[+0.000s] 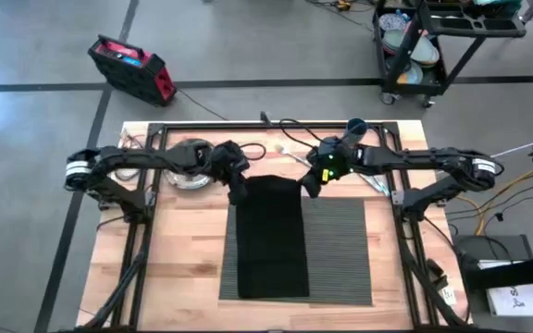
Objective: Set table place
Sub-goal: Fold the black napkin
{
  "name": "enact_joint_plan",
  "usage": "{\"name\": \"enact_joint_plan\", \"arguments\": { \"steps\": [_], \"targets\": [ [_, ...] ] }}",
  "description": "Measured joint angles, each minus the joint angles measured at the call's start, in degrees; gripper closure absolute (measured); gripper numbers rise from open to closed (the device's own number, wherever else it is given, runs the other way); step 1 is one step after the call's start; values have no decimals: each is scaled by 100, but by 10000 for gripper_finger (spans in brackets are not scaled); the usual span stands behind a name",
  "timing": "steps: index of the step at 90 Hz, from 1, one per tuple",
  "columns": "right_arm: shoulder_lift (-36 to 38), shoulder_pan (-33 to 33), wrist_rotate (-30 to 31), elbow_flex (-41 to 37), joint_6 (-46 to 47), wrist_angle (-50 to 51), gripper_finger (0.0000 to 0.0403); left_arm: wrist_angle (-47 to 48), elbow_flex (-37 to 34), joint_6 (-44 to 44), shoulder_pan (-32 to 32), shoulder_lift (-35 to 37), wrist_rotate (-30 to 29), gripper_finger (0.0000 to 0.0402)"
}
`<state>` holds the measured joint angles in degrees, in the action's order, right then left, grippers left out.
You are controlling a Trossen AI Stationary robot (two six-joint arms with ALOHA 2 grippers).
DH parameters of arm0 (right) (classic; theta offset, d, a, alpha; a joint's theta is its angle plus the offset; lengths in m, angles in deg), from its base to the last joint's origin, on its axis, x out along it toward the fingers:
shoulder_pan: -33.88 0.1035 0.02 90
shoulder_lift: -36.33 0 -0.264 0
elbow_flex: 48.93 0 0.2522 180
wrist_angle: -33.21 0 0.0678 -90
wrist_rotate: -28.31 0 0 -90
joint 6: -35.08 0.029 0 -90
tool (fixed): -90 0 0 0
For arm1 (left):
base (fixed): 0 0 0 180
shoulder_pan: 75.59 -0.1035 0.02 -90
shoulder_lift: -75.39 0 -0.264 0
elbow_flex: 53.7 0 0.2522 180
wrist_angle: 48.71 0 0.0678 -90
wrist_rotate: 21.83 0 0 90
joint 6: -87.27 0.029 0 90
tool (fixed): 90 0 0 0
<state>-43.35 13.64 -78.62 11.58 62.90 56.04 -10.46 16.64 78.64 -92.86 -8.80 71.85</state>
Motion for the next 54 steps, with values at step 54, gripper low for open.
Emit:
{"name": "enact_joint_plan", "arguments": {
  "steps": [54],
  "targets": [
    [-1364, -681, -266, 90, -182, -1003, 403, -315, -4, 692, -786, -657, 184, 401]
  ]
}}
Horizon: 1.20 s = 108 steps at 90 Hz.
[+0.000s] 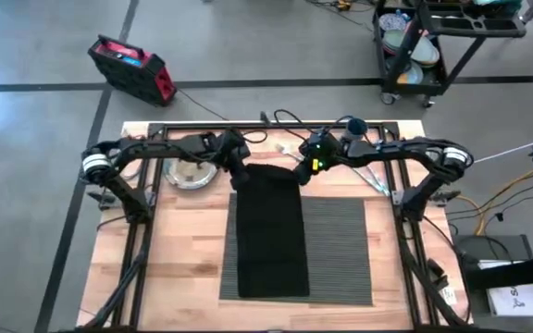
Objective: Set table place
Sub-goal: Fold the black napkin
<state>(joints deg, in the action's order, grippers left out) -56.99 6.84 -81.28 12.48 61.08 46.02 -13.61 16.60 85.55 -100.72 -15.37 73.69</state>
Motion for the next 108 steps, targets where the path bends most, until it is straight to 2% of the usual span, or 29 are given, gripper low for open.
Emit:
{"name": "enact_joint_plan", "arguments": {
  "steps": [49, 69, 84, 108],
  "targets": [
    [-55, -69, 0, 0, 4, -134, 403, 12, -9, 143, -26, -17, 116, 401],
    [-55, -188, 324, 0, 88, -109, 393, 14, -109, 128, -156, -17, 103, 398],
    [-53, -205, 319, 0, 161, -109, 349, 42, -155, -50, -280, -17, -145, 349],
    [-49, -347, 318, 0, 444, -109, 240, 36, -155, 195, -352, -17, -811, 249]
  ]
}}
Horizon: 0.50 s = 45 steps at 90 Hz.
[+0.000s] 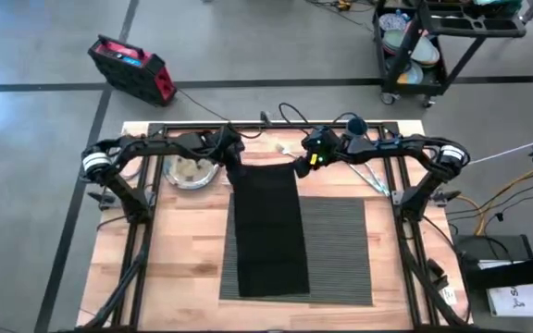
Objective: Set table place
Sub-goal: Fold the black napkin
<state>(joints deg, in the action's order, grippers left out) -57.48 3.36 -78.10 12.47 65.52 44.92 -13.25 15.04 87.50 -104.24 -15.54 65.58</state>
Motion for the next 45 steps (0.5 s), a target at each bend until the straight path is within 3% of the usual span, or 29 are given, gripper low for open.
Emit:
{"name": "enact_joint_plan", "arguments": {
  "steps": [18, 45],
  "targets": [
    [62, 19, -317, 0, 349, -4, 199, -28, 29, 85, 3, 2, -276, 200],
    [121, 317, -467, 0, 270, -3, 203, -433, 39, 78, 7, 7, -280, 159]
  ]
}}
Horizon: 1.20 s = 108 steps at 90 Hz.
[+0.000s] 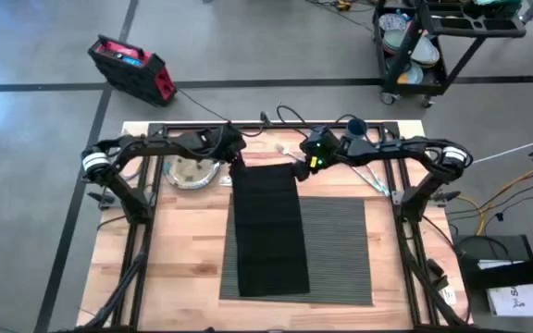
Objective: Set table place
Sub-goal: Fold the black napkin
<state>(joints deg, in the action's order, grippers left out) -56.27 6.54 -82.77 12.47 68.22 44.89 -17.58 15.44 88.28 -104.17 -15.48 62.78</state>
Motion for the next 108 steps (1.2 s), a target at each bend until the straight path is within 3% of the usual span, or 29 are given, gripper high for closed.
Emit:
{"name": "enact_joint_plan", "arguments": {
  "steps": [37, 108],
  "targets": [
    [182, 198, -611, 0, -168, 14, 203, -591, 0, -2, 2, 0, 0, 135],
    [326, 198, -1065, -1, -168, 124, 202, -851, 0, -2, 2, 2, -2, 129]
  ]
}}
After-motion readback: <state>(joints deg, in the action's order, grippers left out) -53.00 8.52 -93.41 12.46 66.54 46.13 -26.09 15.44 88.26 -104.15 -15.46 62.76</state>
